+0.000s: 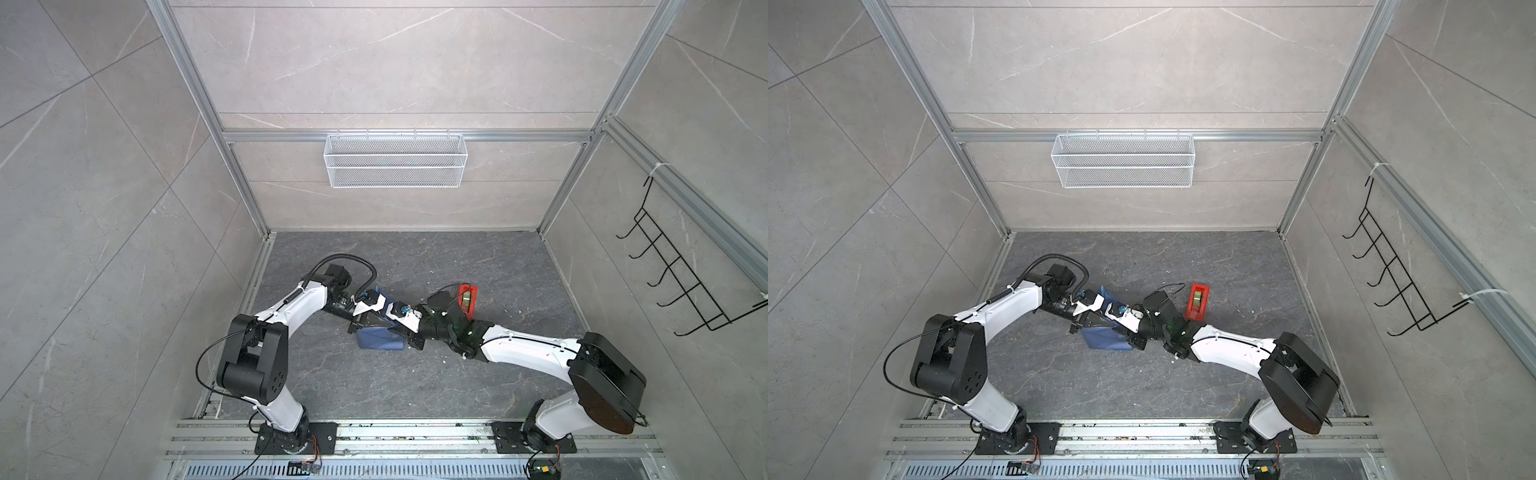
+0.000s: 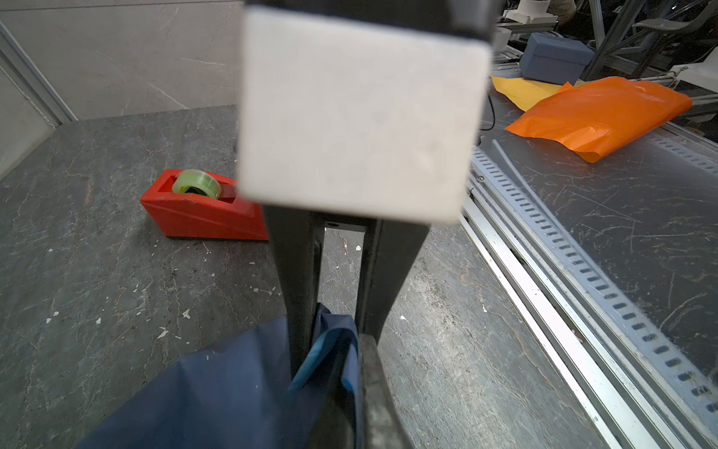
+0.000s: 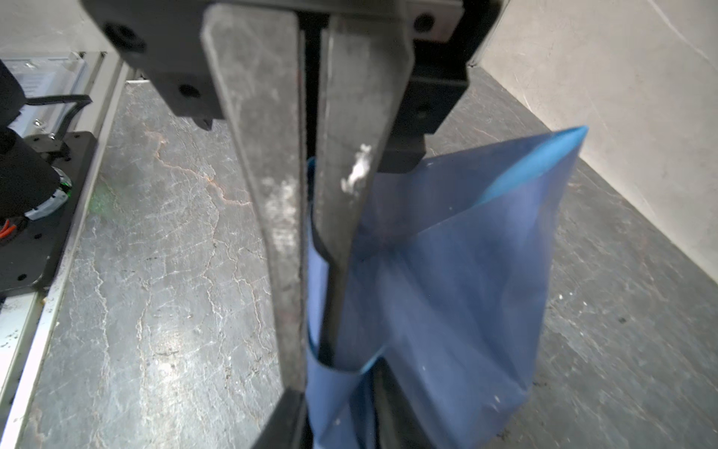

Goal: Wrap a gift box in wrapping paper
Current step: Fold the seventh fold of the wrapping paper on the gift box.

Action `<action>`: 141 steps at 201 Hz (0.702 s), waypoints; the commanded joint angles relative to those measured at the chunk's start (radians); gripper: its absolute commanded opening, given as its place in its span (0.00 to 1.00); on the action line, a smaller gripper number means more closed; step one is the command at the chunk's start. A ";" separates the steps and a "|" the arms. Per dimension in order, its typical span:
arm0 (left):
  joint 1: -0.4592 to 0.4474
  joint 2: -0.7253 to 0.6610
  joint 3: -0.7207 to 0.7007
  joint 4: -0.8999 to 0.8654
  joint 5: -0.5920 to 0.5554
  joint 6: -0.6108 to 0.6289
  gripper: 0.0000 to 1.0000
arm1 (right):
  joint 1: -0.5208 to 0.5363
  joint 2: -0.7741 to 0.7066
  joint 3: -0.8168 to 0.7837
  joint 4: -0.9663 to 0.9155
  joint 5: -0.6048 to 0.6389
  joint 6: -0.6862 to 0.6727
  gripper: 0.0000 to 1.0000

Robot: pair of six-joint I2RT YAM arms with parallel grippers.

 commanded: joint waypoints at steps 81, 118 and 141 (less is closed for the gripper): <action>0.004 -0.030 0.003 -0.008 0.022 -0.011 0.00 | -0.026 -0.025 -0.036 0.044 -0.153 -0.047 0.32; 0.006 -0.033 0.004 -0.004 0.022 -0.016 0.00 | -0.050 0.008 -0.050 0.112 -0.204 -0.030 0.21; 0.005 -0.042 0.009 -0.010 0.019 -0.027 0.01 | -0.067 0.030 -0.045 0.124 -0.232 -0.007 0.13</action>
